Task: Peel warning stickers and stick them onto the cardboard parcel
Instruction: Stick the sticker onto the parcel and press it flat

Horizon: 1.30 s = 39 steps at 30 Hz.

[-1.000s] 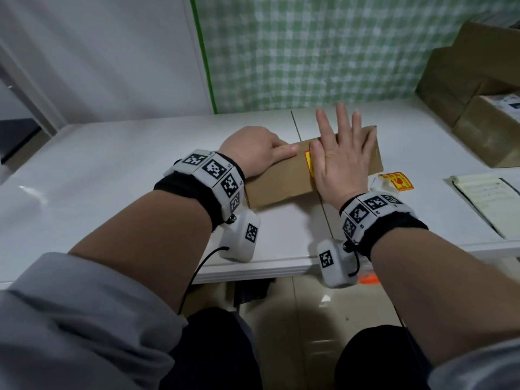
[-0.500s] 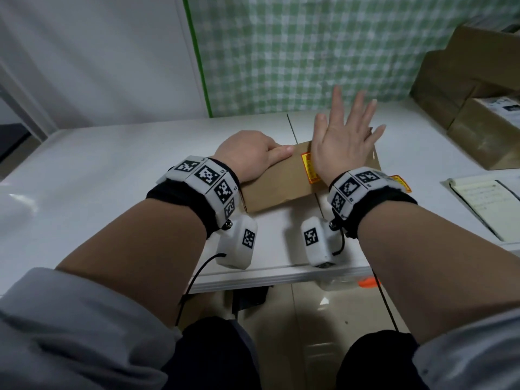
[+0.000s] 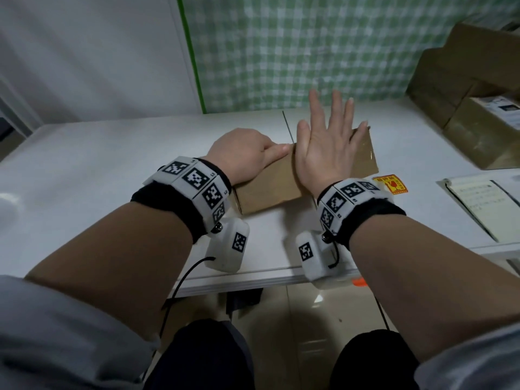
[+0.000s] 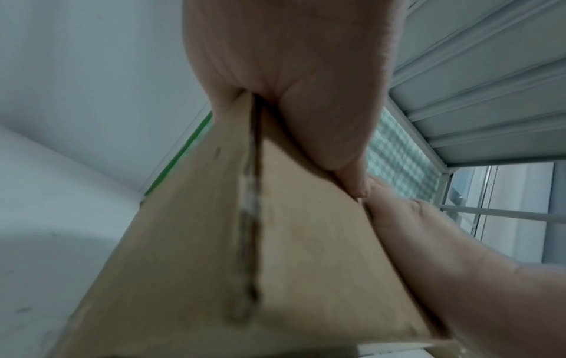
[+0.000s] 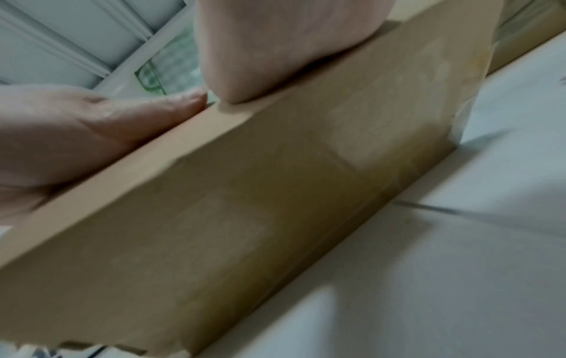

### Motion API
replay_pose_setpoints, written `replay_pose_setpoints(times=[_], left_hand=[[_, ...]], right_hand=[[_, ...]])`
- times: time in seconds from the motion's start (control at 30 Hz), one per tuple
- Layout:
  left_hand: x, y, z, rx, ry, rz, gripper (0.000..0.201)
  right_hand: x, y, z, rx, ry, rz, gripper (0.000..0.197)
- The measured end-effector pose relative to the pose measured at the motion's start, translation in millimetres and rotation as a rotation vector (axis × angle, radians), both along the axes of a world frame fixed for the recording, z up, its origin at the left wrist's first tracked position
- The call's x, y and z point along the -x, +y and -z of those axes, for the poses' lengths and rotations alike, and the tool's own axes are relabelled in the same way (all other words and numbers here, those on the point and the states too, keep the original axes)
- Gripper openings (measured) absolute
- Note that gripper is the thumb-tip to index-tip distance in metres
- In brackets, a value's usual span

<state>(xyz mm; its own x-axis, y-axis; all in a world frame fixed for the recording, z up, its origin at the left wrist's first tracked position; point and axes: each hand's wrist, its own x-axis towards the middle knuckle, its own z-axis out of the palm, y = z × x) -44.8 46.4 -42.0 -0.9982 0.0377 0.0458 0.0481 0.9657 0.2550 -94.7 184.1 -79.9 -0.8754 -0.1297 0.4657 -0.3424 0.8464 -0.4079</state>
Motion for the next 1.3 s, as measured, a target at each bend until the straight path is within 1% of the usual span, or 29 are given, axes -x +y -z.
replay_pose_setpoints(times=[0.13,0.2,0.33,0.4,0.5,0.57,0.6,0.73,0.8,0.87,0.9,0.93,1.03,1.07,1.1,1.13,1.17,1.2,1.23,1.3], left_hand=[[-4,3,-1,0.008,-0.002,-0.005,0.052],[-5,6,-1,0.004,-0.007,-0.015,0.052],[-7,7,-1,-0.001,-0.011,-0.02,0.051],[-7,7,-1,0.003,-0.012,-0.022,0.051],[-7,8,-1,0.01,-0.007,-0.026,0.051],[-7,8,-2,0.011,-0.013,-0.025,0.051],[-8,8,-2,0.01,-0.019,-0.029,0.05],[-7,10,-7,0.038,-0.047,-0.057,0.051],[-6,12,-9,0.114,-0.077,-0.074,0.054],[-7,15,-9,0.212,-0.063,-0.076,0.061],[-9,17,-7,0.254,-0.04,-0.064,0.065],[-10,18,-5,0.287,-0.008,-0.046,0.07],[-16,22,0,0.358,0.066,-0.013,0.092],[-17,22,0,0.387,0.063,-0.015,0.101],[-18,22,-1,0.429,0.052,-0.013,0.112],[-19,22,-2,0.474,0.037,-0.009,0.121],[-19,23,-3,0.511,0.015,-0.005,0.126],[-18,23,-5,0.527,-0.006,-0.002,0.126],[-16,22,-6,0.512,-0.017,-0.003,0.119],[-9,17,-13,0.421,-0.01,-0.036,0.092]], right_hand=[[2,19,4,0.04,-0.052,0.09,0.056],[1,31,8,0.015,-0.098,0.134,0.057],[-3,45,8,-0.007,-0.191,0.159,0.058],[-7,47,2,-0.029,-0.173,0.13,0.057],[-18,44,-1,-0.16,-0.068,-0.049,0.058],[-23,39,3,-0.261,-0.07,-0.154,0.059],[-23,38,5,-0.283,-0.097,-0.172,0.059],[-16,48,2,-0.297,-0.202,-0.139,0.063],[-13,53,-4,-0.296,-0.252,-0.117,0.062],[-12,56,-9,-0.283,-0.304,-0.119,0.062],[-12,57,-12,-0.274,-0.327,-0.136,0.066],[-13,59,-14,-0.27,-0.349,-0.162,0.076],[-12,64,-17,-0.314,-0.413,-0.226,0.12],[-11,65,-18,-0.346,-0.42,-0.225,0.13],[-9,66,-19,-0.375,-0.409,-0.219,0.134],[-8,67,-21,-0.394,-0.374,-0.212,0.131],[-6,67,-22,-0.401,-0.322,-0.206,0.124],[-3,67,-24,-0.4,-0.272,-0.202,0.116],[1,67,-25,-0.389,-0.243,-0.198,0.109],[10,63,-28,-0.319,-0.238,-0.167,0.104]])
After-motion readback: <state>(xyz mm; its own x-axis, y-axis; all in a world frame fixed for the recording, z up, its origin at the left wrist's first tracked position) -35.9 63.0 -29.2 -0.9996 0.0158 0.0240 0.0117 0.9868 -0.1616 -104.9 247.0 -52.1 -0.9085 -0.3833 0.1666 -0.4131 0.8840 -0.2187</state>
